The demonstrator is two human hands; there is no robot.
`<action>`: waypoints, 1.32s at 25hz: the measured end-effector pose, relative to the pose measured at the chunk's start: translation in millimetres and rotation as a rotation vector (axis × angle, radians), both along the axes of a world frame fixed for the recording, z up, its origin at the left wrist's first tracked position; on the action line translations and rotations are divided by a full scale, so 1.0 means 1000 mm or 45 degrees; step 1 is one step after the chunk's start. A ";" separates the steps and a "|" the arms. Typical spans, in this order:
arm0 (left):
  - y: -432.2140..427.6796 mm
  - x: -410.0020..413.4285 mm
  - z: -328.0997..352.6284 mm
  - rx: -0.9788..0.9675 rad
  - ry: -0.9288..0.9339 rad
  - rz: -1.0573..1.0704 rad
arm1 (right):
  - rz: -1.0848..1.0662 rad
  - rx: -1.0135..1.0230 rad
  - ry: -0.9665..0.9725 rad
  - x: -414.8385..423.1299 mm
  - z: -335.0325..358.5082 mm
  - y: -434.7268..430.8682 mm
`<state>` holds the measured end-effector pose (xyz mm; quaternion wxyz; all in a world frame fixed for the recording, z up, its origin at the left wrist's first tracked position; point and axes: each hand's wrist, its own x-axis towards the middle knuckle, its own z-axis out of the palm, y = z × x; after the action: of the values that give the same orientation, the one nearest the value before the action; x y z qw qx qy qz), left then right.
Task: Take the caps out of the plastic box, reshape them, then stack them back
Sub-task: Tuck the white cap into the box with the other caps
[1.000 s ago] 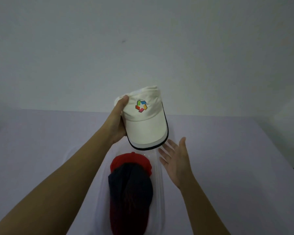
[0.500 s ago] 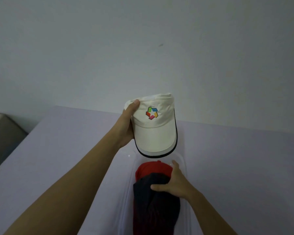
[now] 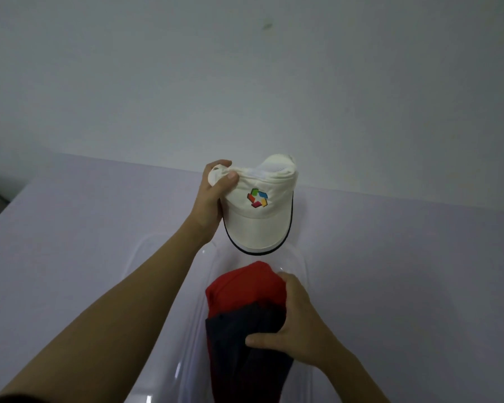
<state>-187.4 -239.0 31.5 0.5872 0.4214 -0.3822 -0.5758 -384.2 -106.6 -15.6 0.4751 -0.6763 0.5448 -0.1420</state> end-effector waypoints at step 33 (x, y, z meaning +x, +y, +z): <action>0.035 0.000 -0.078 0.088 -1.276 -0.371 | -0.127 -0.769 0.601 -0.033 -0.046 -0.072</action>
<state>-187.8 -204.4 -46.1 0.2320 0.6067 -0.6518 -0.3916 -417.4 -178.6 -62.1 0.1084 -0.7725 0.6051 -0.1594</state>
